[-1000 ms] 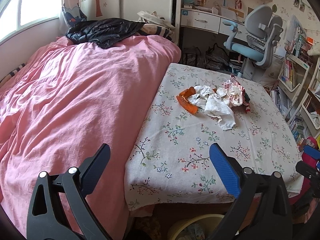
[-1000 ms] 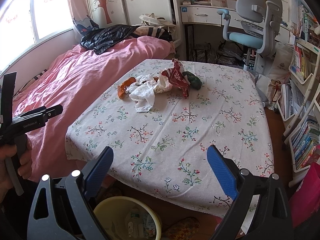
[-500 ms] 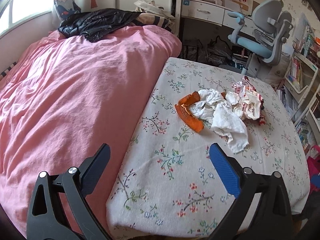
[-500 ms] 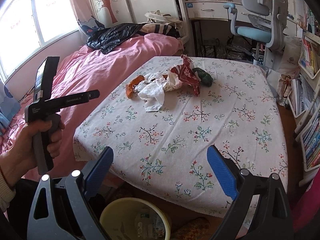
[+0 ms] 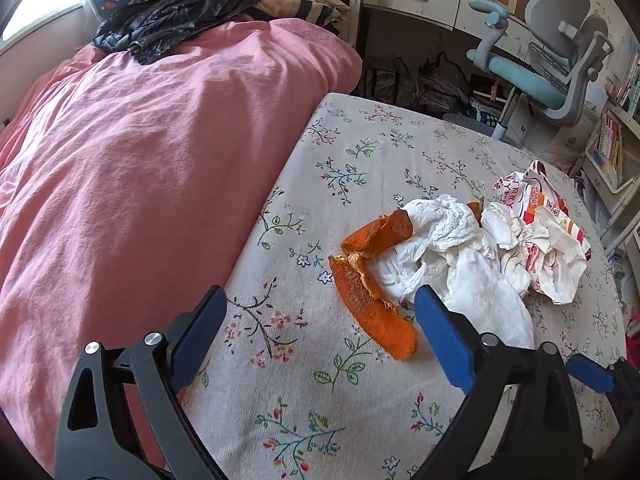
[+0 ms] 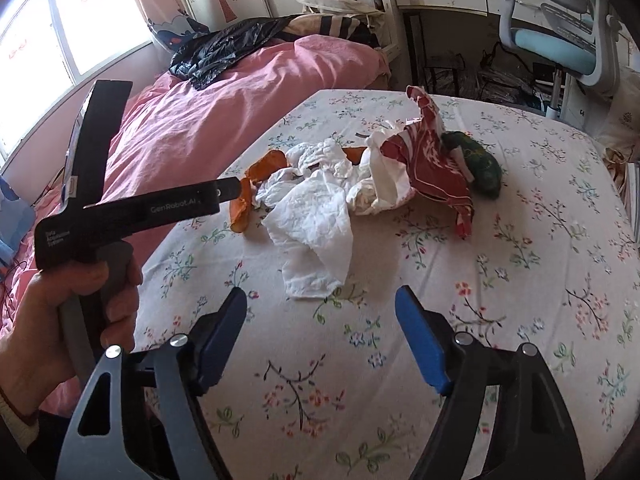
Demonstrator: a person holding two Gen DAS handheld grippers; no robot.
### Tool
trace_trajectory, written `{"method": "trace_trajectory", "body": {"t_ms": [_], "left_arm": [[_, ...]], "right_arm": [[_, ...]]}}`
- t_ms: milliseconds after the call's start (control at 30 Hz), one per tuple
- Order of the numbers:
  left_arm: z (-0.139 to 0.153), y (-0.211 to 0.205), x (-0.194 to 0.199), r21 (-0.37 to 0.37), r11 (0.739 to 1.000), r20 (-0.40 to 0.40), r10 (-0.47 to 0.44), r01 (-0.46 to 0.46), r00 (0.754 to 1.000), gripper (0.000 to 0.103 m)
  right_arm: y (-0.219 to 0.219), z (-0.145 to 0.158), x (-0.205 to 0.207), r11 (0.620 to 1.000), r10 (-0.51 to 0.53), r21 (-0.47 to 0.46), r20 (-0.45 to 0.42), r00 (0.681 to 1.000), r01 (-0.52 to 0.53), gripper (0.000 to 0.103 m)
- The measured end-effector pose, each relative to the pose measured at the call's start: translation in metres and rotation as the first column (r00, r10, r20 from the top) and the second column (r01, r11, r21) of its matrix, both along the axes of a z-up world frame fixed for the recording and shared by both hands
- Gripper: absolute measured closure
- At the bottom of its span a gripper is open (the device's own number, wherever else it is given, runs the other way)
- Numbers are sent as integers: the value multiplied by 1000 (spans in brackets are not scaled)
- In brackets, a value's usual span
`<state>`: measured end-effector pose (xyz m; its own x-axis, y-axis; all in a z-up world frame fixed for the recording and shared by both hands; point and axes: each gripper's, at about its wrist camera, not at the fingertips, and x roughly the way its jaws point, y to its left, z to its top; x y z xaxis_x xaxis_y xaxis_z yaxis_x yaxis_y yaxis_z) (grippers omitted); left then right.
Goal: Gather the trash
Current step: 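Grasp the white tissue with the right tool while the left tool grasps an orange peel, then carry the tissue and orange peel to the wastebasket and release both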
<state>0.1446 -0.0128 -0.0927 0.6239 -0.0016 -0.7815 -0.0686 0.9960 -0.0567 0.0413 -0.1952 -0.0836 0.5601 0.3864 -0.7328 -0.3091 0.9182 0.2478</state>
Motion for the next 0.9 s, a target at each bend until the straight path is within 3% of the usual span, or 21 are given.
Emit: {"method": "trace_trajectory", "body": {"t_ms": [67,133,167,200,233,267,333,567,767,800,867,900], "left_arm": [[-6,-2,8,3,1000,-20,-6,6,1000,17],[-12,-1,12,-21,1000,-40,-17,17,999,33],[-13,0,12,-22,1000,-35,-21,20,999,45],[-13,-1,11,-15,999,-26,-30,30,999,67],[-13,-2,11,-34,998,-35,-55,54,998,77],[-13,-2,11,-46,997,-39,-66,64,997,84],[-12,1,7,-72,994,-37,-79,76,996,85],[6,21,-29,-129,988,-11,-85,83,996,87],[13,23,-57,-151,980,-20,-136,132,990,87],[11,22,-60,-149,979,-26,-144,139,989,87],[7,20,-62,-145,979,-43,-154,146,987,87],[5,19,-63,-142,979,-49,-157,149,986,87]], "right_arm": [[3,-8,14,1000,-11,16,-13,1000,11,34],[5,-15,24,999,-21,36,-32,999,22,56],[6,-18,29,998,-16,57,-46,999,19,64],[7,-20,31,997,-5,73,-55,998,9,81],[9,-19,30,997,7,78,-58,998,-2,93],[10,-18,27,997,16,79,-54,998,-11,96],[9,-10,18,996,36,87,-45,998,-32,101],[5,20,-30,989,119,94,-28,993,-116,101],[-8,18,-69,990,142,26,-125,982,-140,99],[-15,14,-72,993,119,22,-143,983,-117,90],[-25,7,-72,995,84,63,-177,981,-74,61],[-29,8,-71,996,59,82,-172,983,-46,41]]}}
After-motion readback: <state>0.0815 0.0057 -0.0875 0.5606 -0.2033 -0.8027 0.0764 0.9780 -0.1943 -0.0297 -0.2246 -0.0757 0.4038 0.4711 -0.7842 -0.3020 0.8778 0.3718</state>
